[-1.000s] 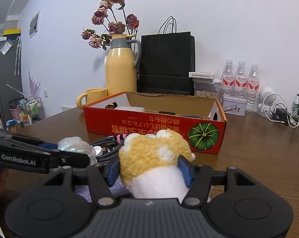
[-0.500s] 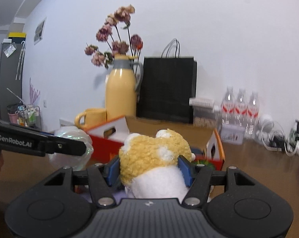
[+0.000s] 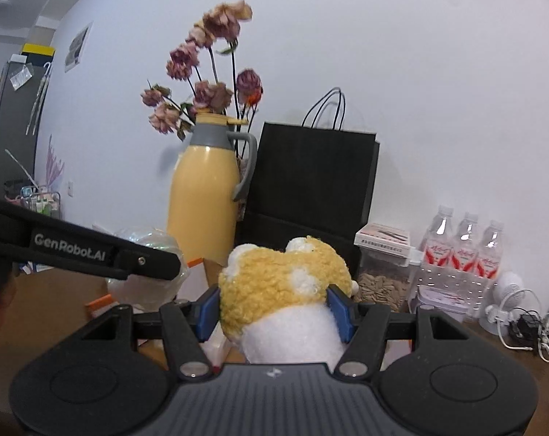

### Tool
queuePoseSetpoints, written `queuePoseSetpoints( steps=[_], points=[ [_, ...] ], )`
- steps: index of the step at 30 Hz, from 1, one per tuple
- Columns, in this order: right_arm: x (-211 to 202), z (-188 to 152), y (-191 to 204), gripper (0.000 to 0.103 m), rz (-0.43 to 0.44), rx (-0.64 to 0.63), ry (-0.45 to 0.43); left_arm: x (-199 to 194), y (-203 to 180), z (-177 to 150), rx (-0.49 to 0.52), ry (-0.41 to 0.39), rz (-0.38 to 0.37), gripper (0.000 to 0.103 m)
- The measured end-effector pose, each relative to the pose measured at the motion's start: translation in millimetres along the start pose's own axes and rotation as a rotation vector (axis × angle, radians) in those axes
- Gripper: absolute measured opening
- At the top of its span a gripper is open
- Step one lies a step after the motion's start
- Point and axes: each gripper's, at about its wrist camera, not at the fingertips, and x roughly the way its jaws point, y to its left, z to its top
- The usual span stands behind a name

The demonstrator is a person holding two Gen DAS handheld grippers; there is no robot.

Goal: Organize objects
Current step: 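Lower the glittery bag and plush hamster into the box and open both tools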

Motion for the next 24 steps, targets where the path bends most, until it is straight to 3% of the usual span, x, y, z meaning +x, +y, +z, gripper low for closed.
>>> queuePoseSetpoints(
  steps=[8,15,19,20,21,22,24],
  points=[
    [58,-22,-13,0.060,0.017,0.024,0.100,40,12,-10,-0.024,0.029,0.051,0.043],
    [64,-30,-13,0.060,0.015,0.034,0.146,46,9,-21,0.011,0.031,0.064,0.043],
    [65,-30,-14,0.064,0.030,0.048,0.174,44,5,-22,0.035,0.007,0.069,0.050],
    [66,-29,-15,0.065,0.035,0.052,0.183,44,4,-22,0.041,0.003,0.074,0.053],
    [65,-29,-15,0.074,0.035,0.054,0.186,43,3,-22,0.043,-0.001,0.076,0.066],
    [65,-29,-15,0.089,0.027,0.057,0.189,42,3,-23,0.042,-0.009,0.083,0.088],
    [63,-27,-17,0.103,0.001,0.063,0.184,39,3,-23,0.039,-0.045,0.107,0.103]
  ],
)
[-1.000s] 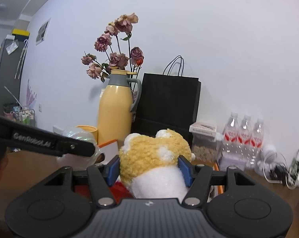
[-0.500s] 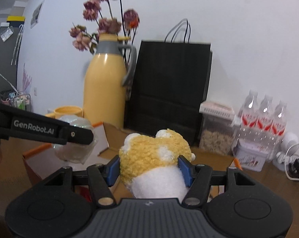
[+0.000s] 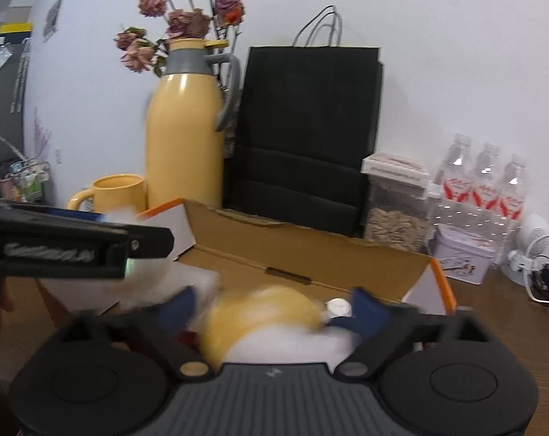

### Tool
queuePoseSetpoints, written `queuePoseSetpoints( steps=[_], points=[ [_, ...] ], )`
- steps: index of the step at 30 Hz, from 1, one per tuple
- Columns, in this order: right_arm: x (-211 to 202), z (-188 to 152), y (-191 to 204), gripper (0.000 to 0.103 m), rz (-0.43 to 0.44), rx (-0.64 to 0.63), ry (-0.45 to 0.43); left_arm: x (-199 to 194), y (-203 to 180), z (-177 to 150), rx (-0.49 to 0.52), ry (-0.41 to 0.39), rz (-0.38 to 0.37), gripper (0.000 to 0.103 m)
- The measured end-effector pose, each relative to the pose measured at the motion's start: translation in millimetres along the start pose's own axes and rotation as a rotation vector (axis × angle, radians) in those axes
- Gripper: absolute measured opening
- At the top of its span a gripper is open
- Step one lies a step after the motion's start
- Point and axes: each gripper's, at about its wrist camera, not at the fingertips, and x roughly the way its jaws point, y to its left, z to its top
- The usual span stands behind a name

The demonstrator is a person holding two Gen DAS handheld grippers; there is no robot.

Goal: Organize objects
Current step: 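Lower the glittery bag and plush hamster into the box and open both tools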

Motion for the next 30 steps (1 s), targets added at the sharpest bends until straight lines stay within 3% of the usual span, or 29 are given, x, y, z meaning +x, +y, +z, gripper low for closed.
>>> queuePoseSetpoints(
  steps=[13,30],
  points=[
    [-13,10,1,0.103,0.010,0.018,-0.004,-11,6,5,-0.037,-0.037,0.011,0.103],
    [-83,20,3,0.103,-0.042,-0.002,-0.065,-73,12,13,-0.029,-0.053,-0.007,0.103]
  ],
)
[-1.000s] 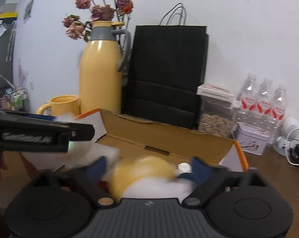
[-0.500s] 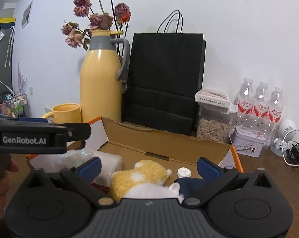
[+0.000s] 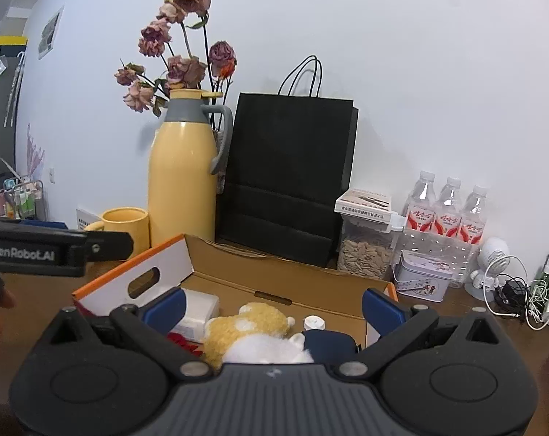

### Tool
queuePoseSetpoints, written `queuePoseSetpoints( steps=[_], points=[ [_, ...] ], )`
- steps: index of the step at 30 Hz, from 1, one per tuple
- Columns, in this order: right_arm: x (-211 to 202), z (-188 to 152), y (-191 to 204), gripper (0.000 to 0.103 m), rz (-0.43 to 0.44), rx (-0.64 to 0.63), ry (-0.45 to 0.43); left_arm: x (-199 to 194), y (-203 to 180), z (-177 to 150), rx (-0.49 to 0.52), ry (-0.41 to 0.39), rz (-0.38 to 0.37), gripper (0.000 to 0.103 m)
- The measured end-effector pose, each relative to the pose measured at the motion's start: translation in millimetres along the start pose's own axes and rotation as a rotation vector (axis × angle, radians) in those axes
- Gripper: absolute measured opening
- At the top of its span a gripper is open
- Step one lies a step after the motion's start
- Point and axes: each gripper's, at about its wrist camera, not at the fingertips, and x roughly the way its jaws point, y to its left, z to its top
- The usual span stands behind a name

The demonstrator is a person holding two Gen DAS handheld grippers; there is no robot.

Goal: Organize objects
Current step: 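Lower the glittery bag and plush hamster into the box and open both tools, then move the right tool toward the purple pouch and white cloth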

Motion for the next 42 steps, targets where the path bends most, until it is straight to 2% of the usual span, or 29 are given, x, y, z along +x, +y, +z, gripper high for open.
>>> queuePoseSetpoints(
  steps=[12,25,35,40,42],
  points=[
    [-58,-22,9,0.103,0.005,-0.011,0.014,-46,6,-10,0.043,0.046,0.024,0.103],
    [-97,-75,35,0.103,0.047,0.006,0.136,-89,27,-48,0.063,0.151,0.047,0.103],
    [-131,-121,80,0.103,0.133,-0.002,0.233,-132,54,-84,0.043,0.223,0.065,0.103],
    [-128,-133,109,0.103,0.181,-0.022,0.246,-146,63,-94,0.026,0.239,0.064,0.103],
    [-122,-134,120,0.103,0.170,-0.034,0.246,-148,65,-95,0.018,0.240,0.064,0.103]
  ],
)
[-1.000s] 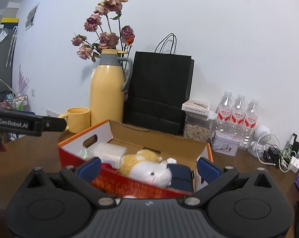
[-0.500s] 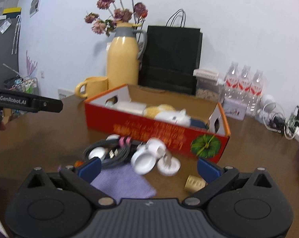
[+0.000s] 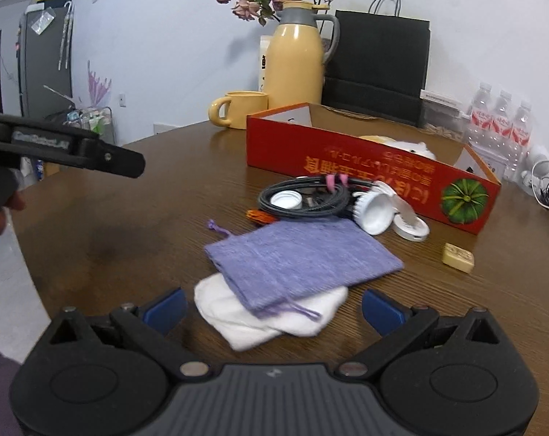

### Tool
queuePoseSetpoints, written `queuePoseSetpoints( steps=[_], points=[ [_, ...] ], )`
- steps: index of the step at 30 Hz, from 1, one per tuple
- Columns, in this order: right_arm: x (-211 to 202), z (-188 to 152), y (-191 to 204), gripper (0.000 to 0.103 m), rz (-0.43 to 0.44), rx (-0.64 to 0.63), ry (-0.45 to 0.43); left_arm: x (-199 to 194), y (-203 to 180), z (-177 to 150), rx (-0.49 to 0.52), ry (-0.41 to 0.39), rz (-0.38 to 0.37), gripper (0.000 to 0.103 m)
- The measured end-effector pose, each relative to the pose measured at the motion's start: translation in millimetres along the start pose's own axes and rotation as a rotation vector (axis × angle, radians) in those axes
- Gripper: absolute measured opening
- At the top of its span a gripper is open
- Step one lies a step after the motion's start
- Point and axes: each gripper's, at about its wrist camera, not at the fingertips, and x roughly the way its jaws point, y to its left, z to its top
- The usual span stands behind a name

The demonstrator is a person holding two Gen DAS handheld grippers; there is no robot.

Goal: Organize objects
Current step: 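Move the right tool toward the purple pouch and white cloth, then grasp the white cloth with the right tool while the left tool grasps the purple pouch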

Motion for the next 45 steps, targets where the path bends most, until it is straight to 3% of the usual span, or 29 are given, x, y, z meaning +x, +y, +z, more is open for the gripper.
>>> queuePoseSetpoints(
  steps=[5,12,16,33,45],
  points=[
    [16,1,4,0.103,-0.011,0.068,0.012,3,3,0,-0.011,0.006,-0.001,0.103],
    [9,-6,-3,0.085,0.009,0.078,-0.012,6,6,-3,-0.022,0.015,0.001,0.103],
    [2,-10,-8,0.079,0.025,0.071,-0.015,7,7,-4,-0.028,0.020,0.001,0.103],
    [-36,-31,-47,0.078,-0.075,0.059,0.013,10,-4,-7,-0.016,0.037,-0.020,0.103],
    [-54,-37,-101,0.078,-0.184,0.079,0.010,23,-49,-11,0.037,0.084,-0.098,0.103]
  ],
)
